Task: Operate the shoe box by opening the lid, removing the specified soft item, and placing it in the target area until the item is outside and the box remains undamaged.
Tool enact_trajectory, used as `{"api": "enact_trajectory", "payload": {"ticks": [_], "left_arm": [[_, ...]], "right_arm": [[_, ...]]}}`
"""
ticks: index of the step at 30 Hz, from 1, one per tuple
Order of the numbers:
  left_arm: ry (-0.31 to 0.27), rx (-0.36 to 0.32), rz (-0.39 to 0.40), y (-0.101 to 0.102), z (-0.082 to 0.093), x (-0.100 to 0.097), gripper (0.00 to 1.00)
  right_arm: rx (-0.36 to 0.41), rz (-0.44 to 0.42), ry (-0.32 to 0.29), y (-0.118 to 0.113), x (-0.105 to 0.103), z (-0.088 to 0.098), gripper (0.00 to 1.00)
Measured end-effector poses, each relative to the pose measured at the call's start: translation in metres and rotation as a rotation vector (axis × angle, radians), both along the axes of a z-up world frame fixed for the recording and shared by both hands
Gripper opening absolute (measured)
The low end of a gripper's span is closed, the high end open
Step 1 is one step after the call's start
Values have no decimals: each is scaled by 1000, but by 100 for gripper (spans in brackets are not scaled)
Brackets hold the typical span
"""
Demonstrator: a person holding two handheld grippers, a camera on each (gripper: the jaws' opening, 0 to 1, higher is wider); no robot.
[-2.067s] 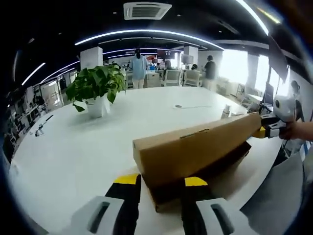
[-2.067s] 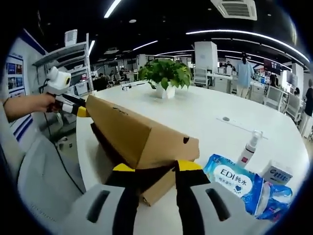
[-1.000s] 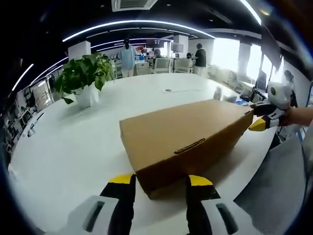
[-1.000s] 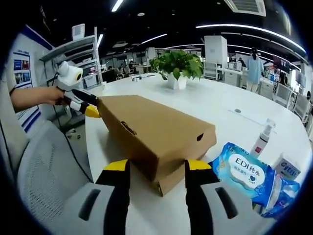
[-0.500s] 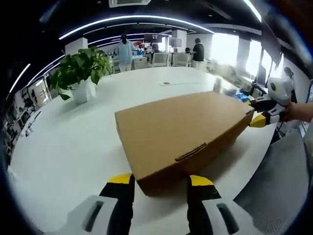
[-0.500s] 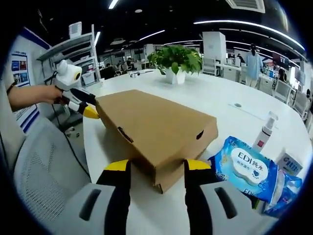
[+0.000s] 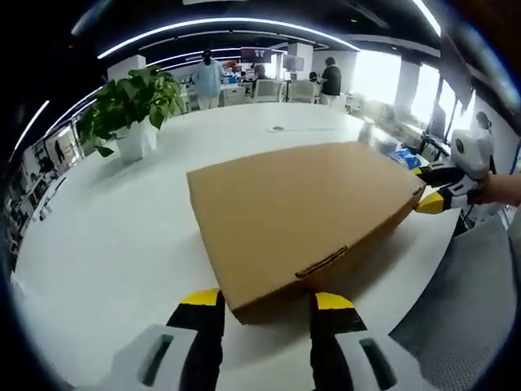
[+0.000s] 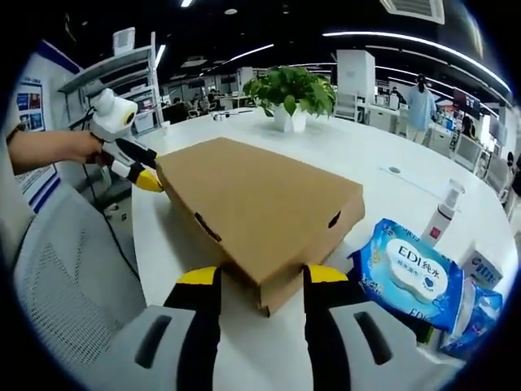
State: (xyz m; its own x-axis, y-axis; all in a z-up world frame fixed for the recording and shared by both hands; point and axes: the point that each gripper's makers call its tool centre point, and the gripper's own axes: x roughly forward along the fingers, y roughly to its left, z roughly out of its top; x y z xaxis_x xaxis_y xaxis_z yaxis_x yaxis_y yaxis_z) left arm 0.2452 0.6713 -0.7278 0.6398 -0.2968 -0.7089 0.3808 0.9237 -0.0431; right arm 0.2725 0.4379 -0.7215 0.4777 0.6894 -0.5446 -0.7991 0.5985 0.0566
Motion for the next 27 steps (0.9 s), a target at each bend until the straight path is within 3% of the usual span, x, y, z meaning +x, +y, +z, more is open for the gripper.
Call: {"api": "enact_trajectory", "payload": {"ticks": [10,27], "left_arm": [[14,6,-6,1,-4,4,41],[24,14,-30,1,-3,32,41]], "right_arm": [[-17,0,-6,-1,4,-3,36],[-15,-20,-6,0,26,-3,36]]}}
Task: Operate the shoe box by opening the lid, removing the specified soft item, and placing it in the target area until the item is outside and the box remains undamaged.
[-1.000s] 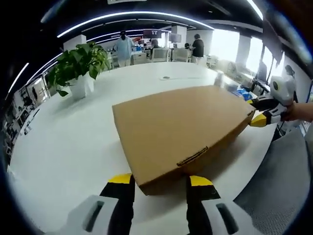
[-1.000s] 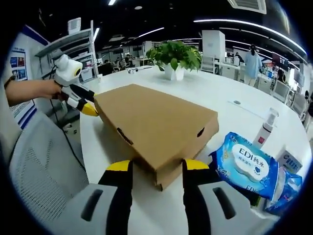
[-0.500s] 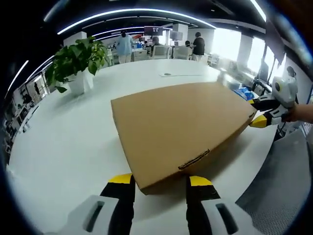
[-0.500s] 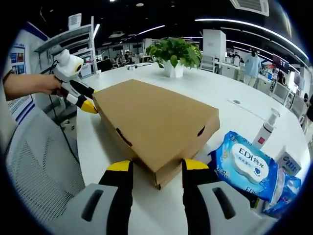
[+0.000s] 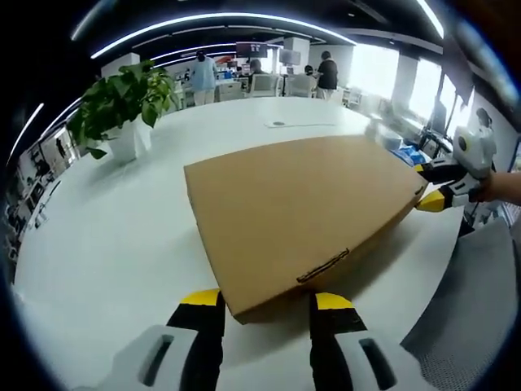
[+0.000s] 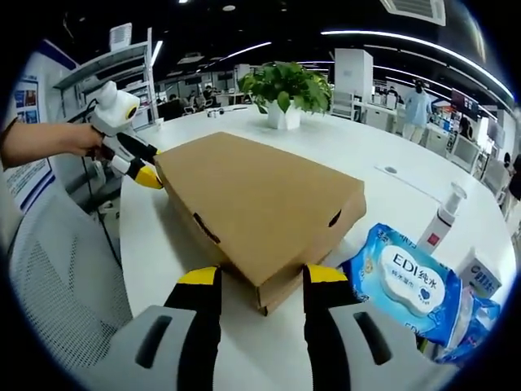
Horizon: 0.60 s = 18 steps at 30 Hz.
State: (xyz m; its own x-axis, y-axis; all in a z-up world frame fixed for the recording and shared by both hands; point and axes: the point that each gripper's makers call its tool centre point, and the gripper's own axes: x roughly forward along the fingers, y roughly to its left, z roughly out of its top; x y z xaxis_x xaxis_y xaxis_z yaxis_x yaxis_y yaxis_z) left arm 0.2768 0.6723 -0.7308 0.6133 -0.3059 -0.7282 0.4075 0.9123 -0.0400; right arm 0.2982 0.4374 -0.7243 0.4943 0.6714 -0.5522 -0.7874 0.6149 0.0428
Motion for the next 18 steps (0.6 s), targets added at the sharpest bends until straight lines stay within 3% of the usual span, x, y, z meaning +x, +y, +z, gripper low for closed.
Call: {"api": "enact_trajectory", "payload": {"ticks": [18], "left_arm": [[1,1,-24,-2,-1,31,41]], "right_arm": [[-5,-12,4,-1,27,0,36]]}}
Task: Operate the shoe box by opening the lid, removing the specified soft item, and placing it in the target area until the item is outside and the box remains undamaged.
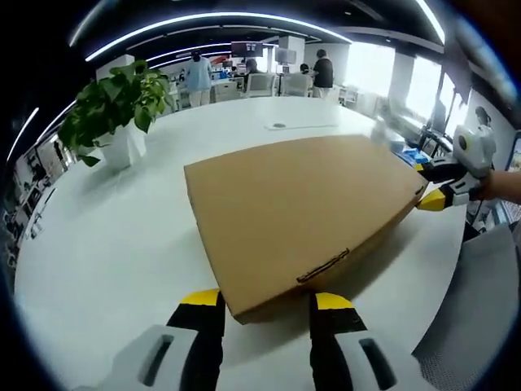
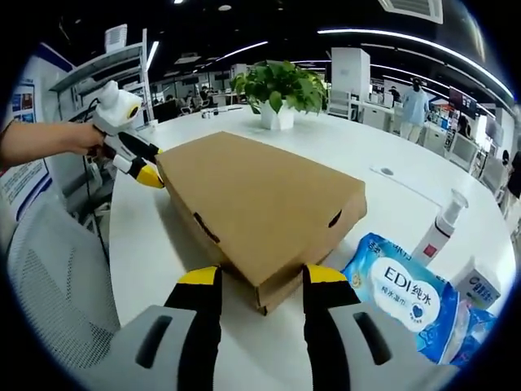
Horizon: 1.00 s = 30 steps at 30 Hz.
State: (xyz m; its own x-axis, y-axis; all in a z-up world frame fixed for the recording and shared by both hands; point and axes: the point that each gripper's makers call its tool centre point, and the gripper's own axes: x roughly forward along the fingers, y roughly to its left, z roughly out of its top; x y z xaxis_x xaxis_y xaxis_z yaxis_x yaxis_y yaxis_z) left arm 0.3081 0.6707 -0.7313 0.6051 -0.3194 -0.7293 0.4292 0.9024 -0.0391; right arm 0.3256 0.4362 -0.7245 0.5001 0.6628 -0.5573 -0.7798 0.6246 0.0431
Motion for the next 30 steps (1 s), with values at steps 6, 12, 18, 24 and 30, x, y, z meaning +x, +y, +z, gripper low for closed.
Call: {"api": "enact_trajectory", "payload": {"ticks": [6,12,18,24,30], "left_arm": [[-1,-2,-4,-1,0,12,41],[-2,-7,-6,-2,0,22,41],[-4,-12,-6,-3,0,31,41],[1,-10,-14,-4,1,42,41],[1,-15,-16,-5,1,46,41]], "right_arm": [[-1,-6,3,-2,10,0,36],[-8,-2,6,-3,23,0,36],[-16,0,6,-3,33,0,36],[-19,-6,6,-4,41,0,37],[-22,-6,6,-5,46,0,37]]}}
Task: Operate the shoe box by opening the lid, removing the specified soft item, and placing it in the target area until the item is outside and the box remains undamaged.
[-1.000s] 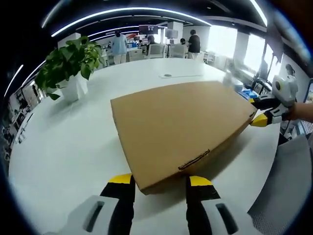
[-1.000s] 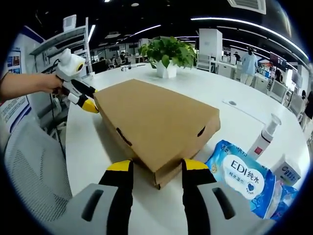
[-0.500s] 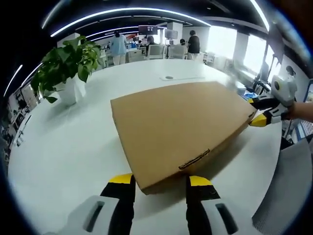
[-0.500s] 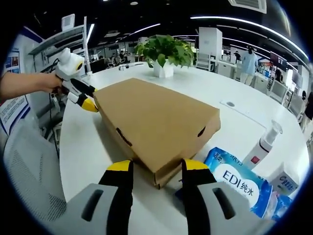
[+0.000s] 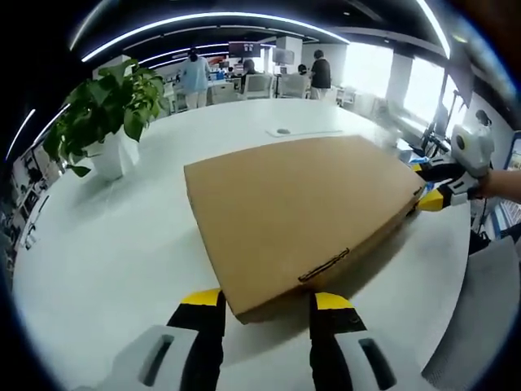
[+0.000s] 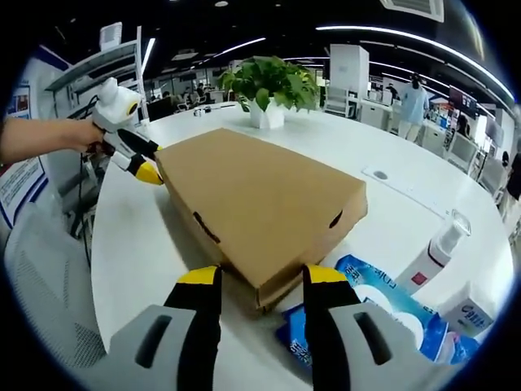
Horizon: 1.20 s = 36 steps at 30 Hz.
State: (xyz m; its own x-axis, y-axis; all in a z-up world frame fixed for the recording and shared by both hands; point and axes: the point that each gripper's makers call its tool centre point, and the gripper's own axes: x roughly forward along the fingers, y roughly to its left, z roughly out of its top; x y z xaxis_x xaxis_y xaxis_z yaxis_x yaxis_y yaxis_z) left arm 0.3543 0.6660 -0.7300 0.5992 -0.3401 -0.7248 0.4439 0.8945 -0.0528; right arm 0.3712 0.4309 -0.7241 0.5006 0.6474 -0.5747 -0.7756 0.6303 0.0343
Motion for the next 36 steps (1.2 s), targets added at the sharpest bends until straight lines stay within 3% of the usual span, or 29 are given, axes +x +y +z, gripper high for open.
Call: {"api": "enact_trajectory", "payload": {"ticks": [14,19,30,36], "left_arm": [[-2,7,6,1,0,-1,41],[-23,-2,46,7,7,-3,46],[-74,25,64,12,20,-29,53],[-107,8,70,2,29,-48,58]], "right_arm": [[12,-14,21,-3,0,2,37],[-1,-9,-9,-9,-5,9,40],[35,-67,-69,-35,-23,39,45],[47,-131,-110,-65,-36,55,53]]}}
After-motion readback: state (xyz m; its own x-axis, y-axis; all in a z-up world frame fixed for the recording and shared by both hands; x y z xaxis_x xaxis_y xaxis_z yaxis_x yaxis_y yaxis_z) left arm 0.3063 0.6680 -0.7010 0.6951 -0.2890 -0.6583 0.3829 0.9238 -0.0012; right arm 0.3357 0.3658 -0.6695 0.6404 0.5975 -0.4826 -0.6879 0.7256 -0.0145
